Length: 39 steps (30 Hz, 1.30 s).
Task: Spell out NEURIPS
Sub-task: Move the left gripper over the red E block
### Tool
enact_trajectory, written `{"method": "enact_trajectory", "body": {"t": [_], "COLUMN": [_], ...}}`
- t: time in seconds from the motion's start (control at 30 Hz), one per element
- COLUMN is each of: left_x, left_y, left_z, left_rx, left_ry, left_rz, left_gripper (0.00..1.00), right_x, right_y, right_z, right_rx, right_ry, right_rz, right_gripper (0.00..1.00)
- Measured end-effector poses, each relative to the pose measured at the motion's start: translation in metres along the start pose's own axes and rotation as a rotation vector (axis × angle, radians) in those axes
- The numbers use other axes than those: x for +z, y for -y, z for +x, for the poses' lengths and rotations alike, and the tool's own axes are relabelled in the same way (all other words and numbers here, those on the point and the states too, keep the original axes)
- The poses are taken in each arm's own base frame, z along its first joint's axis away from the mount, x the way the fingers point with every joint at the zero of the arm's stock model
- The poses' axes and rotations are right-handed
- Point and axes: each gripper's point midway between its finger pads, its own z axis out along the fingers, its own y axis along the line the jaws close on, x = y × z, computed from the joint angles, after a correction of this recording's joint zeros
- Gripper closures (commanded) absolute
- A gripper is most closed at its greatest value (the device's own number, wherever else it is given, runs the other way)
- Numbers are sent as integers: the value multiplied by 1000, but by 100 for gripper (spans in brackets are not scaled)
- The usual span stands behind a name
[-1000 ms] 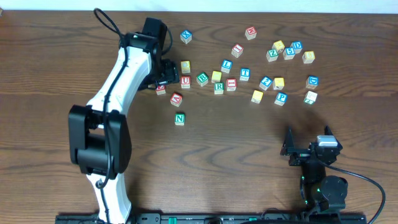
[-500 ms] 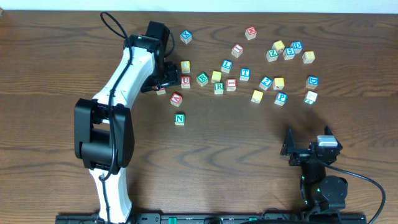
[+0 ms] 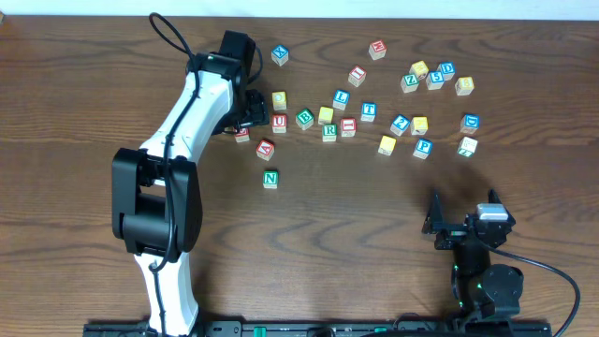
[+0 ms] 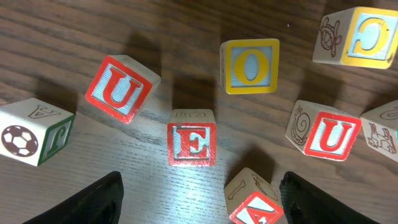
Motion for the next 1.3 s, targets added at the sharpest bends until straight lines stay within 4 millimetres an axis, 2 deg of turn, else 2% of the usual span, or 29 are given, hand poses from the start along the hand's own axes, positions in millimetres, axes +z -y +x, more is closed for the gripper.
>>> {"method": "enact_trajectory", "body": {"t": [0.2, 0.43, 0.67, 0.9, 1.07, 1.3], "left_x": [12, 15, 45, 46, 46, 46], "left_y": [-4, -3, -5, -2, -1, -2], "left_z": [9, 7, 14, 7, 6, 8], "left_rx": [1, 0, 2, 2, 7, 4], "left_ry": [-20, -13, -60, -34, -29, -36], "left_rz": [-10, -7, -28, -16, -14, -17], "left_gripper": [20, 21, 21, 21, 38, 44], "right_x": [0, 0, 0, 0, 0, 0], "right_y": [0, 0, 0, 0, 0, 0], "right_z": [0, 0, 0, 0, 0, 0], "right_rx": [0, 0, 0, 0, 0, 0], "right_ry": [0, 0, 0, 0, 0, 0], "right_rz": [0, 0, 0, 0, 0, 0], "right_gripper": [1, 1, 1, 1, 1, 1]}}
